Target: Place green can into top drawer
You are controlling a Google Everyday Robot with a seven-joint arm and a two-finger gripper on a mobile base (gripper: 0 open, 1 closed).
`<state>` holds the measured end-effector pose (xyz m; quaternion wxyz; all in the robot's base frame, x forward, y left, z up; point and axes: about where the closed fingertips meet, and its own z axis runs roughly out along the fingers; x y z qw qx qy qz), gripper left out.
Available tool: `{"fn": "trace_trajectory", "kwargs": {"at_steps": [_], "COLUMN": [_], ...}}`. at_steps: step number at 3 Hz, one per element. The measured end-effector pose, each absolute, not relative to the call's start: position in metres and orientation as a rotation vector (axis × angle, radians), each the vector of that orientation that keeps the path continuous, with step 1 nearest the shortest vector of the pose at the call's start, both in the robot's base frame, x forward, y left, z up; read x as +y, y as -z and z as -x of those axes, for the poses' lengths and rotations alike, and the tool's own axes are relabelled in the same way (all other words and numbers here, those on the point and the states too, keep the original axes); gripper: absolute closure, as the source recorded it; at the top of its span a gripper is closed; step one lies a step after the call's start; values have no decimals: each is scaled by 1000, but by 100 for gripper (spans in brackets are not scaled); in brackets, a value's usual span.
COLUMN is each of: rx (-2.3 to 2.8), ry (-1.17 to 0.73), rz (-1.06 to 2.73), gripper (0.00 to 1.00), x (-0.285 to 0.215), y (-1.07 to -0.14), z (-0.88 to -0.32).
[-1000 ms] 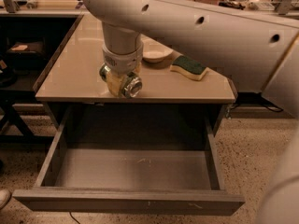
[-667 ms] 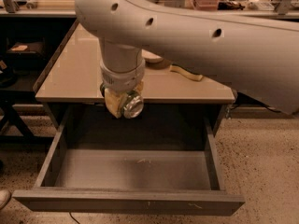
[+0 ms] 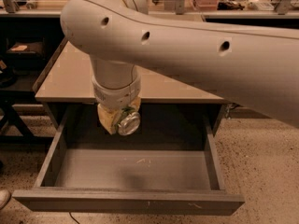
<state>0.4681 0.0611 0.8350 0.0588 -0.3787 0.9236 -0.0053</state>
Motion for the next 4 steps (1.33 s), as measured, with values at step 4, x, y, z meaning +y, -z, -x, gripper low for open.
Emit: {"fn": "trace_trajectory", "kwargs": {"at_steps": [4], "rx": [2998], "ry": [-249], "rz": [866], "gripper": [100], "x": [16], "y": [-701], "z": [-439]}}
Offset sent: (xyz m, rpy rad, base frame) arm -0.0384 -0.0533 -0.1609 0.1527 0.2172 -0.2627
